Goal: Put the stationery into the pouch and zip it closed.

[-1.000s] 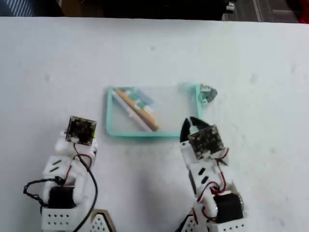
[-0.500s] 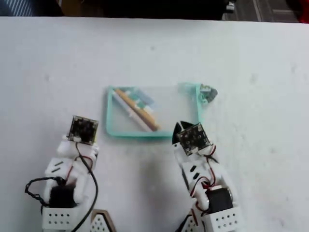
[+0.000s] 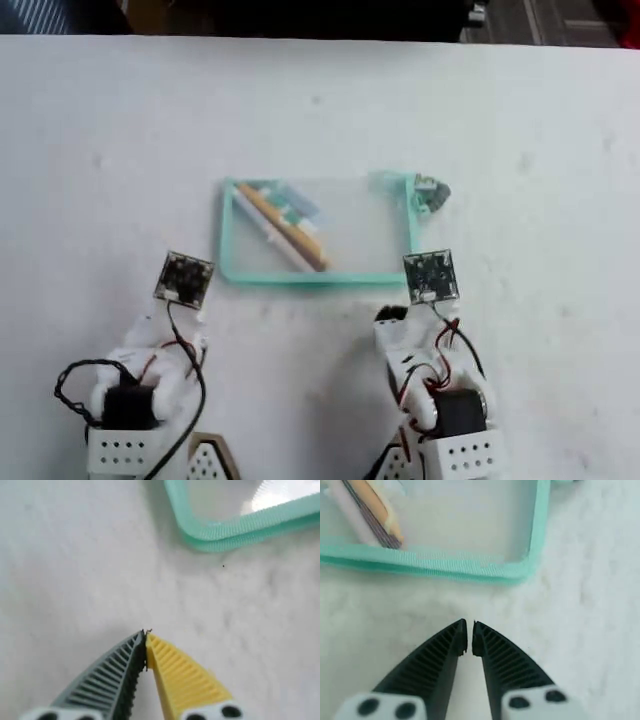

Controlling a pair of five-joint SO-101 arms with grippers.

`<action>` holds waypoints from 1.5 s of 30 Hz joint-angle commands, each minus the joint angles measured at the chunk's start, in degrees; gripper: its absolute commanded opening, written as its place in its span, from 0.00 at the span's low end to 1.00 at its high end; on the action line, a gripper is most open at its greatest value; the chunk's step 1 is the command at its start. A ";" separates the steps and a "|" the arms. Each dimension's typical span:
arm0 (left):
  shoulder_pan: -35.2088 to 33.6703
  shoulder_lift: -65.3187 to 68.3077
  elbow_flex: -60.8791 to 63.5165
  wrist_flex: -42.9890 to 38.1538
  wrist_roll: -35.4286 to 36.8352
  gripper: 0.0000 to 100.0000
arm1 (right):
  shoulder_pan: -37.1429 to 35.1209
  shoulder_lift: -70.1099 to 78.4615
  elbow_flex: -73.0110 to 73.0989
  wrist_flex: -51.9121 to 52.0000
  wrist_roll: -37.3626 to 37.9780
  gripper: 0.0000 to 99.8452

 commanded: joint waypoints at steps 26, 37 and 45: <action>-5.93 -0.84 -0.18 1.14 -0.18 0.02 | 0.75 -0.31 0.44 7.25 5.71 0.02; -15.25 -0.84 -0.18 1.14 -0.18 0.02 | 0.75 -0.31 0.44 7.25 5.71 0.02; -15.25 -0.84 -0.18 1.14 -0.18 0.02 | 0.75 -0.31 0.44 7.16 5.71 0.02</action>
